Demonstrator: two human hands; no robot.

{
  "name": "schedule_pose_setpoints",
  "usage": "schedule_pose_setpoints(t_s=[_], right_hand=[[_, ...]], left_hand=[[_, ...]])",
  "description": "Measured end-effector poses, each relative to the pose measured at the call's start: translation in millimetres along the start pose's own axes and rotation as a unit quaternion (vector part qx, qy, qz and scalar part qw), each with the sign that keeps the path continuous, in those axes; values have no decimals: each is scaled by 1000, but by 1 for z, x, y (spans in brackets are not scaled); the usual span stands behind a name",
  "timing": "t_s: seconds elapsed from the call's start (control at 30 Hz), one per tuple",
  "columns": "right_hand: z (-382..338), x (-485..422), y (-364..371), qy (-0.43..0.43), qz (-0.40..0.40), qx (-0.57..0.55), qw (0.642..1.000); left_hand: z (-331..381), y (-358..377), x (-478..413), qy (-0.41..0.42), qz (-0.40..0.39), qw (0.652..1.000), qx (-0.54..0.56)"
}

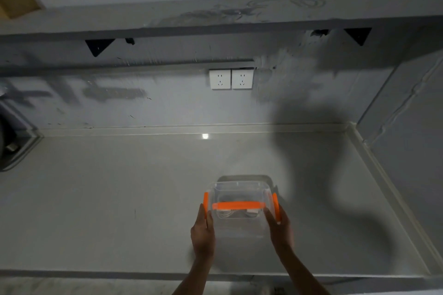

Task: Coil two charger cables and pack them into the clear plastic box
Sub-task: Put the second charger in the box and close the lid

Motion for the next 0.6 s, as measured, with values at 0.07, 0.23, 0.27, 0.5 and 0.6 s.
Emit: schedule_pose_setpoints(t_s=[0.07, 0.23, 0.27, 0.5, 0.6], right_hand=[[2, 1, 1, 4, 13, 102, 995], [1, 2, 3, 3, 53, 199, 979], [0, 2, 3, 2, 59, 207, 976], [-10, 8, 3, -59, 99, 271, 956], [-11, 9, 4, -69, 105, 282, 951]], left_hand=[[4, 0, 1, 5, -4, 1000, 6], [11, -4, 3, 28, 8, 1000, 9], [11, -4, 4, 31, 9, 999, 9], [9, -2, 2, 9, 28, 999, 24], [6, -1, 1, -5, 32, 999, 26]])
Point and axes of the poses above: each hand's wrist, its own x-axis away from the middle knuckle, its own y-axis out of the palm, z = x × y, the point moved 2 cm from there along -x, towards the middle knuckle, and after that the axes turned 3 degrees about -z, right-handed, at the moved point
